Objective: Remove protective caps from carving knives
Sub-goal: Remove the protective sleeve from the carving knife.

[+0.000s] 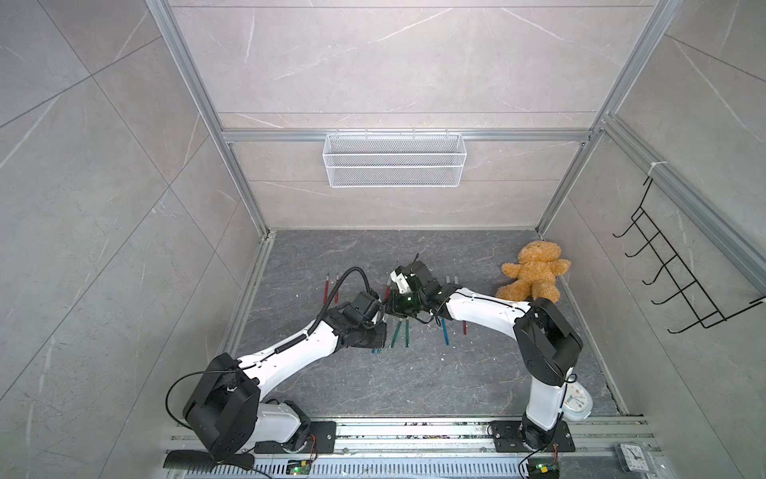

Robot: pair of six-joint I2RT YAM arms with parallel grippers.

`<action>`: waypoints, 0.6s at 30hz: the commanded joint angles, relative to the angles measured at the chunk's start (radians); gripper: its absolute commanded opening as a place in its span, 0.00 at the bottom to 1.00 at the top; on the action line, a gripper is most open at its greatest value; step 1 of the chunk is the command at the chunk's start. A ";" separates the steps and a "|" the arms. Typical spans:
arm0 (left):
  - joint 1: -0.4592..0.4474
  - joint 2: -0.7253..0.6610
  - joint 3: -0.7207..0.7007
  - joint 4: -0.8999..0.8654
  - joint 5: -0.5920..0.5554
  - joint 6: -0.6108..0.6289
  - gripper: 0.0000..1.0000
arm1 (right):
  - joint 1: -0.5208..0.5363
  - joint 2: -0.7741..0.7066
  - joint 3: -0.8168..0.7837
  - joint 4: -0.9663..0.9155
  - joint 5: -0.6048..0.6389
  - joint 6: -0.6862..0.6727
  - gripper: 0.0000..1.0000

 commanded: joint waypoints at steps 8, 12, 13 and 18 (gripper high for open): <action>-0.003 -0.025 0.006 0.020 -0.015 0.030 0.00 | 0.006 0.004 -0.005 0.002 0.026 0.006 0.02; -0.003 -0.027 0.000 0.022 -0.015 0.027 0.00 | 0.003 -0.001 0.019 -0.016 0.049 0.000 0.00; -0.003 -0.029 -0.001 0.023 -0.015 0.026 0.00 | -0.001 -0.002 0.027 -0.016 0.053 0.001 0.00; -0.003 -0.039 -0.015 0.028 -0.012 0.021 0.00 | -0.020 -0.003 0.062 -0.024 0.064 0.002 0.00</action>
